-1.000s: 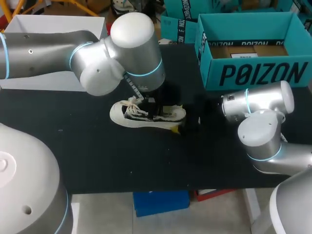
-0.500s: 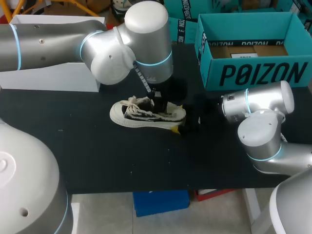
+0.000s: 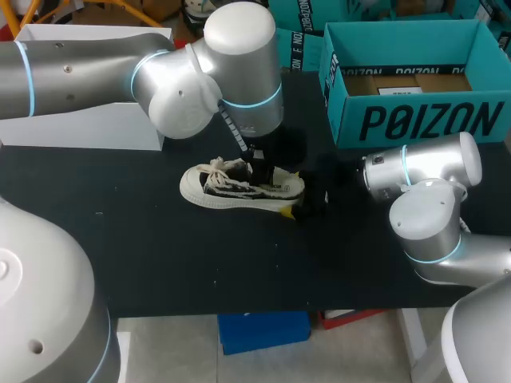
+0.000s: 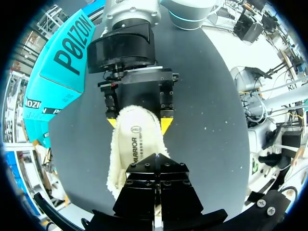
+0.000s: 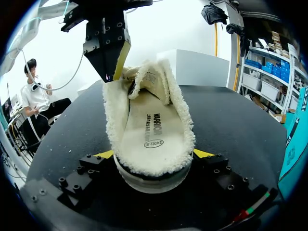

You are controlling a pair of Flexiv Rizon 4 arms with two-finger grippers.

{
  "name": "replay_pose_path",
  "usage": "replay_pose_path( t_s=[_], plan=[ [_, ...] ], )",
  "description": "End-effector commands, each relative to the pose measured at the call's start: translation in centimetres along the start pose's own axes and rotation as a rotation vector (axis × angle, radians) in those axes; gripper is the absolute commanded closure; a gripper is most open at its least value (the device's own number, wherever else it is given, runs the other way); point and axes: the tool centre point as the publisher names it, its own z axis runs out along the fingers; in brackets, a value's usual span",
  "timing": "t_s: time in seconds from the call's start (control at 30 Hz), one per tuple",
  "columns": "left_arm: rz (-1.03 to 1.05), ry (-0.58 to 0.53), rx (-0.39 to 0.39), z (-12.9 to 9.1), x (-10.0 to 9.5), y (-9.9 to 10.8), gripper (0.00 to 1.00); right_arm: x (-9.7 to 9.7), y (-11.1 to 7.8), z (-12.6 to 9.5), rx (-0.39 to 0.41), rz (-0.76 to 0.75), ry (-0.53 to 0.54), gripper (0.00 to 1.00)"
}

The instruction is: Take the shoe out of the shoebox, open the shoe tongue, remove and reinsert the insole, then place the shoe into the shoebox

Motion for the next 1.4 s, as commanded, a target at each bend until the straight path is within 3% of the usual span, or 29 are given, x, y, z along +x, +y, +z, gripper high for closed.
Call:
replay_pose_path(
  t_s=[0.03,1.27,1.4],
  plan=[
    [0.003,0.0,0.002,0.1,0.0,0.1,1.0,-0.1,-0.3,0.7,0.004,0.002,-0.003,1.0],
    [0.003,0.0,0.002,0.1,0.0,0.1,1.0,-0.1,-0.3,0.7,0.004,0.002,-0.003,1.0],
    [-0.002,0.043,-0.017,-0.5,-2.4,1.5,1.0,-0.1,-0.3,0.7,0.004,0.002,-0.003,1.0]
  ],
)
